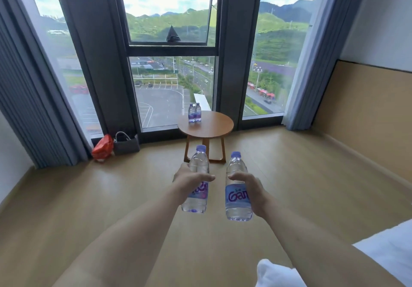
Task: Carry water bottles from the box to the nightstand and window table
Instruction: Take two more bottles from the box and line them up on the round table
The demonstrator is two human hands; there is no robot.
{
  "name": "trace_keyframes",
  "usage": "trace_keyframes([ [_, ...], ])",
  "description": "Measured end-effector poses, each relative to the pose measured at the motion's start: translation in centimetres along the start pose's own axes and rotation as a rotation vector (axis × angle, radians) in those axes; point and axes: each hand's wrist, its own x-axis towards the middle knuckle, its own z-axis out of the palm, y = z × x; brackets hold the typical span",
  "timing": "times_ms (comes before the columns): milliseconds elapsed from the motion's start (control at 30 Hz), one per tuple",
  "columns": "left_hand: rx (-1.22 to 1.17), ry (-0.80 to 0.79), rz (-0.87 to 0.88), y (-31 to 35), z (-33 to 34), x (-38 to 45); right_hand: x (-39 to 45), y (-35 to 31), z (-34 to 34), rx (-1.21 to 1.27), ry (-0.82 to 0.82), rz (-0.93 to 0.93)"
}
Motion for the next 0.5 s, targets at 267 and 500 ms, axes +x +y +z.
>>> trace_keyframes([
  [267,-0.099,-0.161,-0.070,4.4,0.2,14.5,14.4,-4.3,-0.1,0.182,0.006,0.014],
  [500,-0.214,-0.169,-0.187,6.4,2.3,28.4,29.3,-7.7,-1.2,0.240,-0.025,0.020],
])
